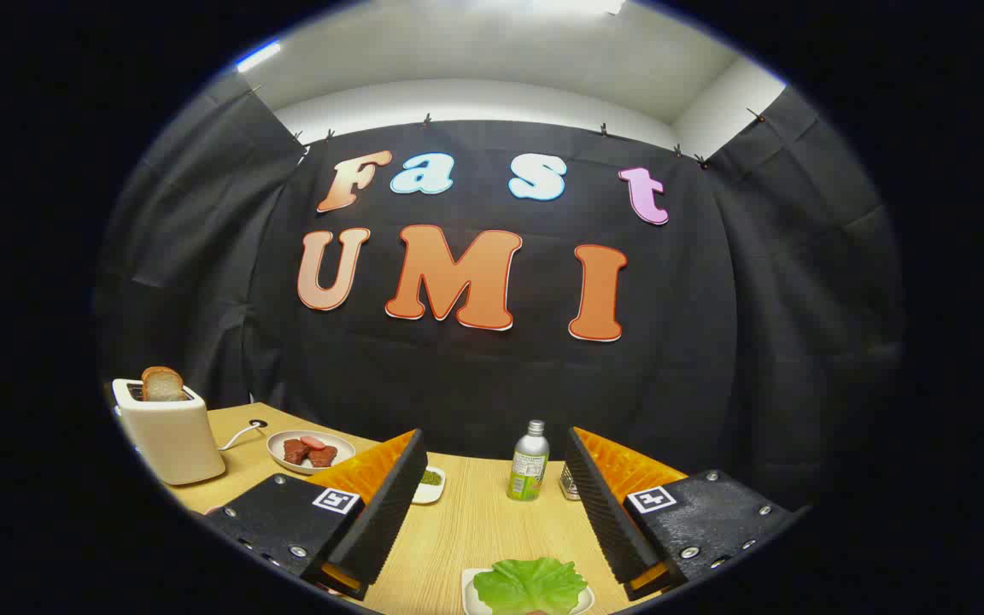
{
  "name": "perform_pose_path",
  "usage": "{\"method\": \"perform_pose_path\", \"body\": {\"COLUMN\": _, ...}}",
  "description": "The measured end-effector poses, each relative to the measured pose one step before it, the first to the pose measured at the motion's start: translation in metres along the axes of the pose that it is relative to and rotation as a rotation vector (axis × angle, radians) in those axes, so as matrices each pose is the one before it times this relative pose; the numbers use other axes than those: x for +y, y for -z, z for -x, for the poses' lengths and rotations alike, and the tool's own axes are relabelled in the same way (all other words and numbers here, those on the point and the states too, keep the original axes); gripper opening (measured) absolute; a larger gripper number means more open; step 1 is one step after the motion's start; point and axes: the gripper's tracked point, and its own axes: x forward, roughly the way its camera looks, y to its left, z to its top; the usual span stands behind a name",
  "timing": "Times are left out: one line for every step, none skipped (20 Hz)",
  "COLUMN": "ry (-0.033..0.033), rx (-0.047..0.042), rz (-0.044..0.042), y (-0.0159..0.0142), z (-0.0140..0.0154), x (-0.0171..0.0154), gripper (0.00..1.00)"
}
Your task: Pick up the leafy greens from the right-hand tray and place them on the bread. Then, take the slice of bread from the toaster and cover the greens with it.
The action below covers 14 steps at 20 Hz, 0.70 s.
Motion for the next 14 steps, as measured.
{"method": "perform_pose_path", "body": {"ry": 0.00009, "rx": -0.00126, "rz": -0.00404, "y": -0.00069, "z": -0.00006, "x": -0.00092, "gripper": 0.98}}
{"method": "perform_pose_path", "body": {"ry": 0.00042, "rx": -0.00110, "rz": -0.00228, "y": 0.00021, "z": -0.00031, "x": -0.00069, "gripper": 0.98}}
{"method": "perform_pose_path", "body": {"ry": 0.00006, "rx": 0.00066, "rz": 0.00011, "y": 0.00061, "z": -0.00009, "x": -0.00100, "gripper": 0.98}}
{"method": "perform_pose_path", "body": {"ry": 0.00053, "rx": 0.00088, "rz": 0.00158, "y": 0.00041, "z": 0.00026, "x": 0.00006, "gripper": 0.98}}
{"method": "perform_pose_path", "body": {"ry": 0.00078, "rx": 0.00328, "rz": 0.00099, "y": 0.00094, "z": -0.00024, "x": 0.00021, "gripper": 0.98}}
{"method": "perform_pose_path", "body": {"ry": -0.00486, "rx": 0.00227, "rz": 0.00135, "y": 0.00101, "z": -0.00097, "x": 0.00139, "gripper": 0.98}}
{"method": "perform_pose_path", "body": {"ry": -0.00138, "rx": 0.00267, "rz": 0.00054, "y": 0.00076, "z": 0.00020, "x": 0.00097, "gripper": 0.98}}
{"method": "perform_pose_path", "body": {"ry": -0.00450, "rx": 0.00136, "rz": 0.00084, "y": 0.00126, "z": -0.00093, "x": 0.00130, "gripper": 0.98}}
{"method": "perform_pose_path", "body": {"ry": -0.00266, "rx": 0.00285, "rz": 0.00247, "y": 0.00216, "z": -0.00012, "x": 0.00181, "gripper": 0.98}}
{"method": "perform_pose_path", "body": {"ry": -0.00112, "rx": 0.00974, "rz": 0.00075, "y": 0.00371, "z": -0.00155, "x": 0.00104, "gripper": 0.98}}
{"method": "perform_pose_path", "body": {"ry": -0.00739, "rx": 0.00733, "rz": -0.00153, "y": 0.00280, "z": 0.00095, "x": 0.00300, "gripper": 0.98}}
{"method": "perform_pose_path", "body": {"ry": -0.00589, "rx": 0.00527, "rz": -0.00305, "y": 0.00100, "z": -0.00008, "x": 0.00314, "gripper": 0.98}}
{"method": "perform_pose_path", "body": {"ry": -0.00626, "rx": 0.00249, "rz": -0.00282, "y": 0.00065, "z": 0.00103, "x": 0.00192, "gripper": 0.98}}
{"method": "perform_pose_path", "body": {"ry": -0.00522, "rx": -0.00053, "rz": -0.00136, "y": -0.00092, "z": -0.00017, "x": 0.00167, "gripper": 0.98}}
